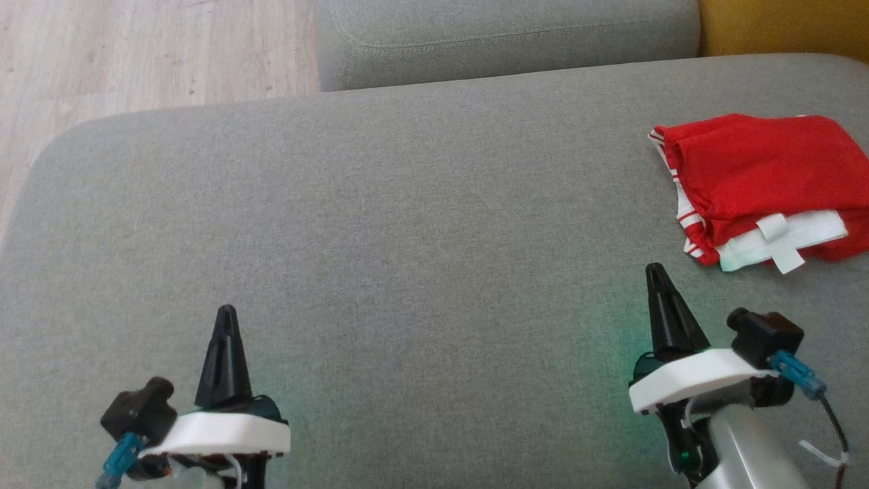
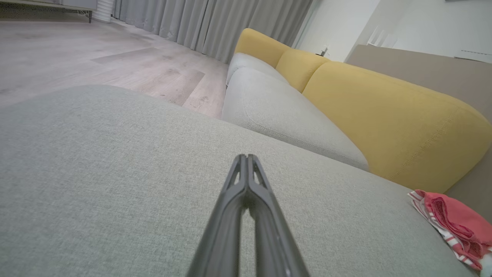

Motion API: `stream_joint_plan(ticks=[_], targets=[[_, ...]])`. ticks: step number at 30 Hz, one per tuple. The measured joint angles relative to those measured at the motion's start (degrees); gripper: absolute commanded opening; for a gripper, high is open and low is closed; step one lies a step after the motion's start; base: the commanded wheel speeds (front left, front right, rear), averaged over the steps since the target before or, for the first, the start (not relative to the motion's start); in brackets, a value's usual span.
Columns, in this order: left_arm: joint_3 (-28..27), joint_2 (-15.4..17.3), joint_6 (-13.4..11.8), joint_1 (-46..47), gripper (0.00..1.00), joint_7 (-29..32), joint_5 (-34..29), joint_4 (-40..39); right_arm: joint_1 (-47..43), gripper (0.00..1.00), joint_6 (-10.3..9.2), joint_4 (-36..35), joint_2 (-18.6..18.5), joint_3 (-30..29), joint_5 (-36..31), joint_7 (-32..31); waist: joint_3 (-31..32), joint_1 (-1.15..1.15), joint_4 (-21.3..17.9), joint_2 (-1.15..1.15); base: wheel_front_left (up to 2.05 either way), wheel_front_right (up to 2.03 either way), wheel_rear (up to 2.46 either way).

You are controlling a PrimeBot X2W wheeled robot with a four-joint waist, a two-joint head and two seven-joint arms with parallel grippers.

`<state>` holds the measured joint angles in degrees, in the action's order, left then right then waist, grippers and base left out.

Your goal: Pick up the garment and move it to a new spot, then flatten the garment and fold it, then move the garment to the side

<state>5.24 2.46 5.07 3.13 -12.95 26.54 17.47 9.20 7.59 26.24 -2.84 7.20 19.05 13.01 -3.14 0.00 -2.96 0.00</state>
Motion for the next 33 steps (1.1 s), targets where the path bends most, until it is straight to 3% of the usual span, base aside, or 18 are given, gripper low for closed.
stream_joint_plan(ticks=[33], targets=[[-2.8, 0.0, 0.5, 0.0, 0.00, 5.5, 18.5, -0.3, -0.4, 0.00, 0.00, -3.1, 0.0, -3.4, 21.1, -5.0, 0.8, 0.00, 0.8, 0.00, 0.00, 0.00, 0.00]])
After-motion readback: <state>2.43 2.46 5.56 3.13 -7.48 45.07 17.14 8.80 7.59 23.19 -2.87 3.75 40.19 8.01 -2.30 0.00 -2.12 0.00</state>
